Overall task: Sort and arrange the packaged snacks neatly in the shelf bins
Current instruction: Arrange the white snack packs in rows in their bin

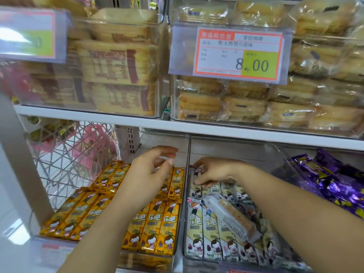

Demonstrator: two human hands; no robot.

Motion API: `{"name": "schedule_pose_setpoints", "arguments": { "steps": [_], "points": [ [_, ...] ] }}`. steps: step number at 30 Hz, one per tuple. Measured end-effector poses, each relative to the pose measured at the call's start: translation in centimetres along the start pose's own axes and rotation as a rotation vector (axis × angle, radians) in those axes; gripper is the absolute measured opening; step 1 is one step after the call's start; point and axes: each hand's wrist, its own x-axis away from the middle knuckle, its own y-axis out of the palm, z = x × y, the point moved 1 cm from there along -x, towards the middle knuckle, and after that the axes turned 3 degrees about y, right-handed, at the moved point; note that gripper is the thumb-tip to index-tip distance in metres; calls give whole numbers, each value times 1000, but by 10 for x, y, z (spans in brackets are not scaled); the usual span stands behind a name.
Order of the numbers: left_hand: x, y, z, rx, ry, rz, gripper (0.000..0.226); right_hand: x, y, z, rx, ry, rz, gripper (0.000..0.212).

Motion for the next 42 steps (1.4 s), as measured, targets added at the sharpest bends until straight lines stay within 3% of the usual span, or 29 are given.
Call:
{"name": "schedule_pose_setpoints", "arguments": {
  "steps": [4,9,15,20,23,26,28,31,33,35,39,42],
  "points": [
    [-2,2,-1,-27,2,-8,25,-2,3,0,431,-19,119,61],
    [-1,4,0,-41,7,-13,25,1,6,-2,571,-23,162,67],
    [-3,8,-1,-57,12,-26,25,6,6,6,563,-44,96,59],
    [-1,15,6,-117,61,-54,22,47,-2,5,530,-137,267,44],
    [6,24,14,-283,164,-100,24,89,-5,8,409,-217,285,37],
    [11,35,21,-394,243,-118,25,119,7,14,452,-213,253,57],
    [14,41,26,-402,255,-114,25,125,16,17,472,-216,283,58],
    [19,50,32,-398,261,-126,25,130,11,19,170,-246,306,44],
    [22,53,40,-325,230,-129,32,138,3,24,-86,-248,254,37],
    [25,56,50,-131,86,-176,42,144,1,32,-213,-256,209,31],
    [28,74,64,289,-139,-266,37,151,4,45,-308,-297,245,32],
    [30,84,69,375,-183,-267,36,155,3,50,-282,-308,349,32]
  ]
}}
